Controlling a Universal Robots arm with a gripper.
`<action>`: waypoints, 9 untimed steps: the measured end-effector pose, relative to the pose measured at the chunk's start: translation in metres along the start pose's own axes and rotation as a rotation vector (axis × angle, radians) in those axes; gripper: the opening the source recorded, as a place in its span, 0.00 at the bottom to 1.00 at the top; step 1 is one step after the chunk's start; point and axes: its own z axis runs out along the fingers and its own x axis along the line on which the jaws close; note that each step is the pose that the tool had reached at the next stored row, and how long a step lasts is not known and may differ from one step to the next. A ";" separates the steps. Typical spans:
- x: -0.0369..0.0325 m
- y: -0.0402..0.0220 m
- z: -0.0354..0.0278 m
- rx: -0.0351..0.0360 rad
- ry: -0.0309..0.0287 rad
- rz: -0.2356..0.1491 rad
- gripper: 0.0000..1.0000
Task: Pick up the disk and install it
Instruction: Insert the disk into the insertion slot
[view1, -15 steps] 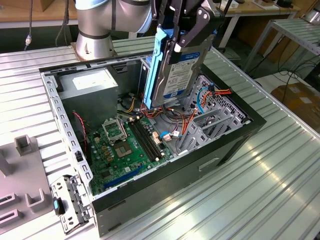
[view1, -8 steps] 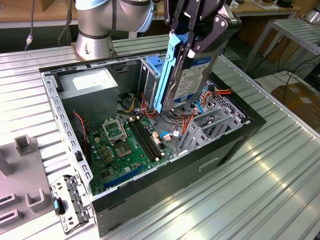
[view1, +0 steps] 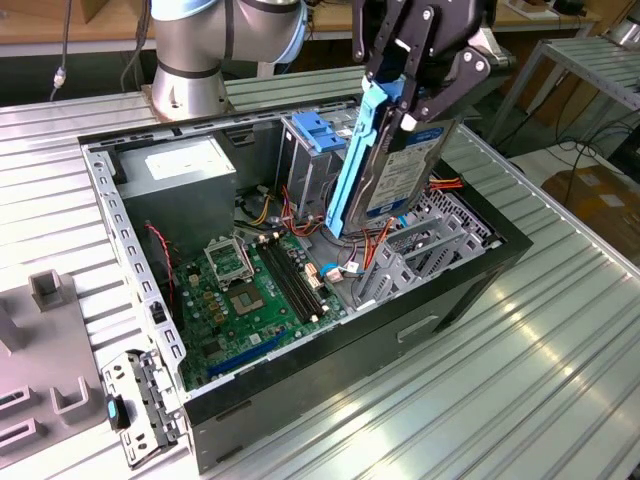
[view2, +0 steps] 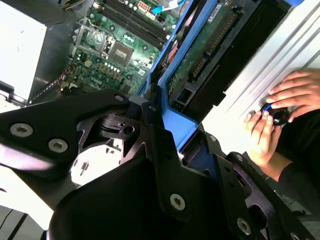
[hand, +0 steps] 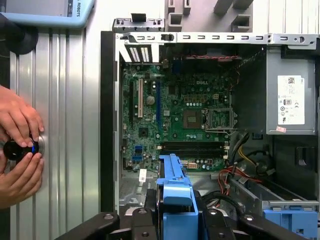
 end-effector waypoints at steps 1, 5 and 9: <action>0.0008 -0.0032 0.0004 0.0000 -0.0001 0.000 0.37; 0.0019 -0.0183 0.0017 -0.0001 0.0002 0.000 0.37; 0.0034 -0.0301 0.0039 0.0000 0.0000 0.000 0.37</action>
